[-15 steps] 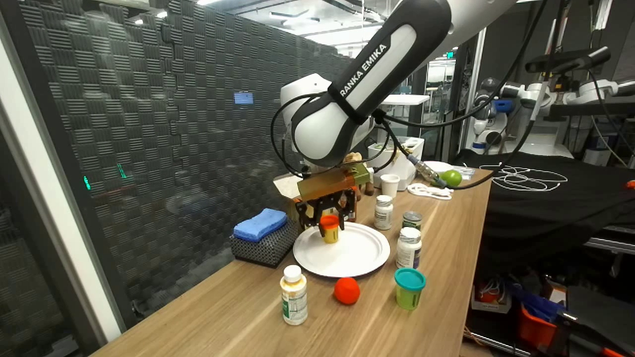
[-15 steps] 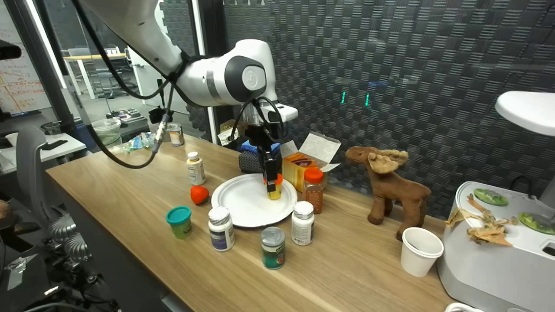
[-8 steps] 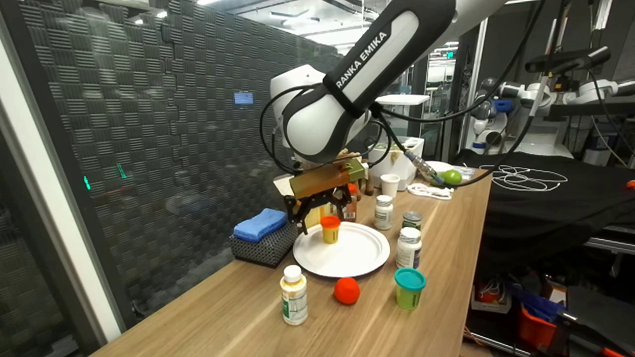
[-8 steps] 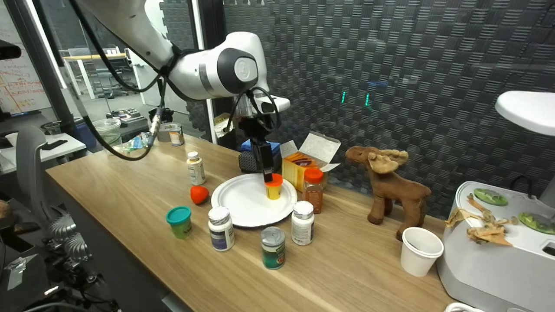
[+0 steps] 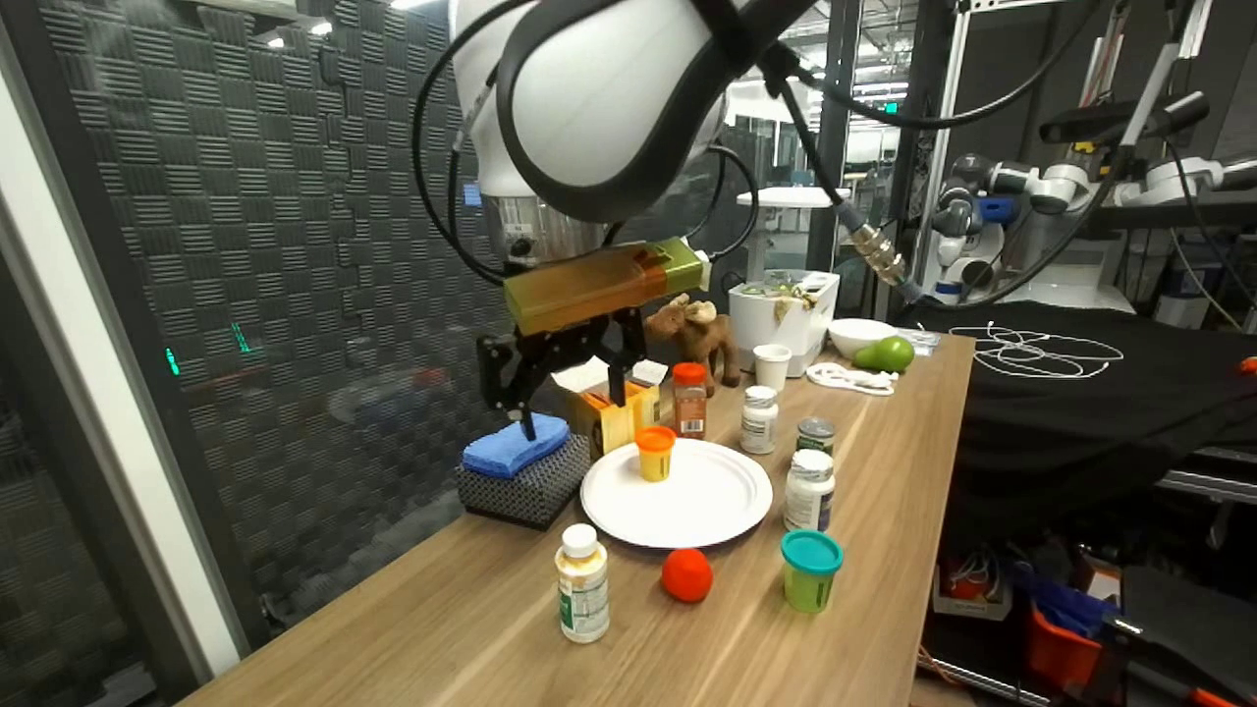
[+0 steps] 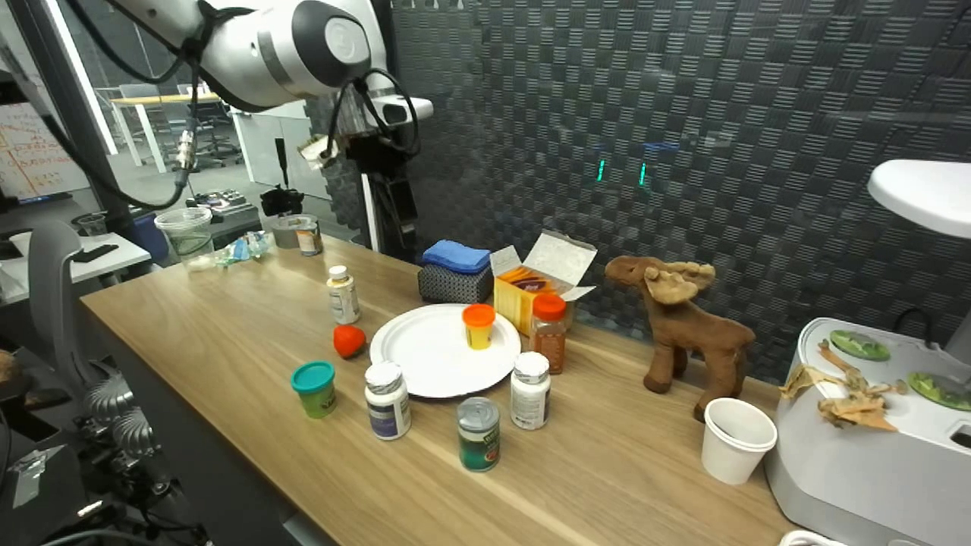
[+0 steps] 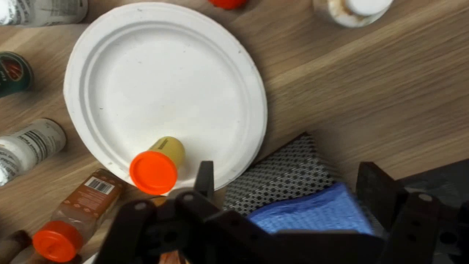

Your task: Pick up all the objects surrounding the white plate and arrange them on the plate

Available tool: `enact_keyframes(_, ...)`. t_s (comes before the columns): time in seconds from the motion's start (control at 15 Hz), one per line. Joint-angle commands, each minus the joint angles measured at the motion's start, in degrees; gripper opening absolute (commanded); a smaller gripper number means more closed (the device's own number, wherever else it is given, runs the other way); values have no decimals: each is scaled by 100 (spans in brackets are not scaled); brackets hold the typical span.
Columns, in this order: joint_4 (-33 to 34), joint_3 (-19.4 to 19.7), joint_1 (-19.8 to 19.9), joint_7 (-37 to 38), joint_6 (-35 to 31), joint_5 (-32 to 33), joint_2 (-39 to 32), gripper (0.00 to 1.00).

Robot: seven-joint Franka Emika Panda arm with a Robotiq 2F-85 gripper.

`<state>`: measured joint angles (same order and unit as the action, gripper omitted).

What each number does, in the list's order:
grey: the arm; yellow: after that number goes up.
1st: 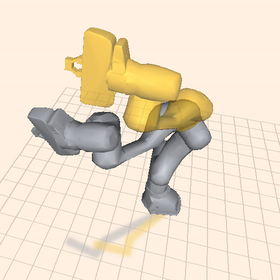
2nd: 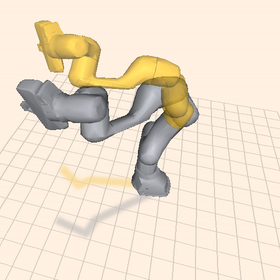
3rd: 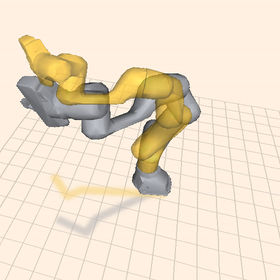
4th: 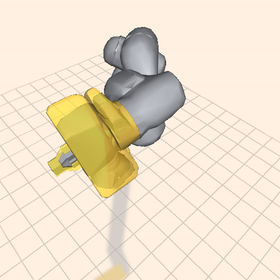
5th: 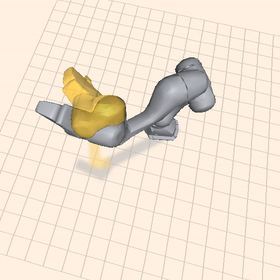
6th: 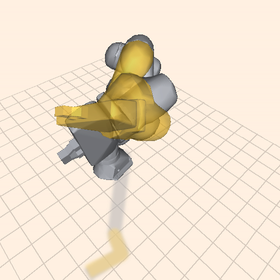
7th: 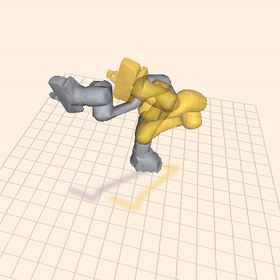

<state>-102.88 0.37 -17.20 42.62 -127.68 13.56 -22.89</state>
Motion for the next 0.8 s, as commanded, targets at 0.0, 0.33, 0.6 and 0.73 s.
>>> enact_keyframes(0.0, -448, -379, 22, -385, -141, -216, 468, 100)
enact_keyframes(0.33, -609, -721, 56, -898, -154, -568, 402, 100)
enact_keyframes(0.6, -769, -809, 34, -1309, -38, -852, 318, 100)
enact_keyframes(0.73, -843, -817, 21, -1442, 1, -914, 328, 100)
